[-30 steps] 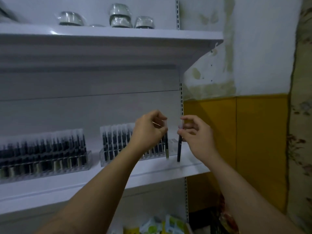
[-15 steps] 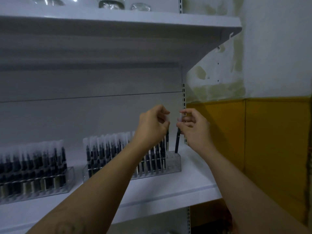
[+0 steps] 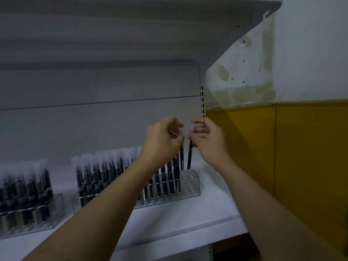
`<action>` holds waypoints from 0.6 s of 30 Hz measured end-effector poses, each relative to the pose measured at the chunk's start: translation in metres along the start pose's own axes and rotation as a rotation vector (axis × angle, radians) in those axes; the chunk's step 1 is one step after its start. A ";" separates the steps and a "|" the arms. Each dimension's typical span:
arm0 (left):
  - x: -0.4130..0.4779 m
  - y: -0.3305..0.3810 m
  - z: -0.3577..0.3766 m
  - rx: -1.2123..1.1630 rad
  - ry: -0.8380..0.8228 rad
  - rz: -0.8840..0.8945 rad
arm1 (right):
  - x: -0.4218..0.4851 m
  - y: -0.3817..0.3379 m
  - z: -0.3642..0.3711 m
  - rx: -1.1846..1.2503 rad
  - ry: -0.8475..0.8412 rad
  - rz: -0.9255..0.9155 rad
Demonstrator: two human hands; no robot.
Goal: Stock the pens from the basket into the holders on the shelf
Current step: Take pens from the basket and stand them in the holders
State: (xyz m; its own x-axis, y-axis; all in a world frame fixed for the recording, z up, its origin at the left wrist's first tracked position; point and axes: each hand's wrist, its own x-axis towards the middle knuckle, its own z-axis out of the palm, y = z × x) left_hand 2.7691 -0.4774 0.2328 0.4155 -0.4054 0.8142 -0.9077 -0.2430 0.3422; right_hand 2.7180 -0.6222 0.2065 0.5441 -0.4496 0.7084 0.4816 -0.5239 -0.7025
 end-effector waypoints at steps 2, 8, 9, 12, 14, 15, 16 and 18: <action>-0.001 0.001 -0.001 0.002 -0.012 -0.008 | 0.000 0.001 0.002 -0.030 -0.053 0.021; -0.003 -0.001 0.004 0.185 -0.107 0.001 | -0.020 0.020 0.003 -0.223 -0.258 0.067; -0.002 -0.003 0.005 0.214 -0.122 -0.022 | -0.024 0.023 0.001 -0.238 -0.262 0.064; 0.001 -0.005 0.009 0.232 -0.199 -0.138 | -0.029 0.026 -0.003 -0.283 -0.317 0.082; 0.003 -0.004 0.011 0.239 -0.205 -0.156 | -0.030 0.027 -0.004 -0.309 -0.367 0.090; 0.004 -0.003 0.012 0.254 -0.199 -0.147 | -0.030 0.027 -0.005 -0.318 -0.379 0.090; 0.005 -0.001 0.013 0.279 -0.197 -0.137 | -0.030 0.027 -0.005 -0.325 -0.385 0.092; 0.006 0.002 0.013 0.318 -0.210 -0.129 | -0.028 0.025 -0.005 -0.333 -0.397 0.096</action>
State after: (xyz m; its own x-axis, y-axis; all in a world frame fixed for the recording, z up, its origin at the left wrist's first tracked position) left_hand 2.7708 -0.4913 0.2320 0.5581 -0.5168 0.6492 -0.7971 -0.5512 0.2465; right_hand 2.7111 -0.6264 0.1692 0.8243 -0.2321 0.5163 0.2075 -0.7246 -0.6572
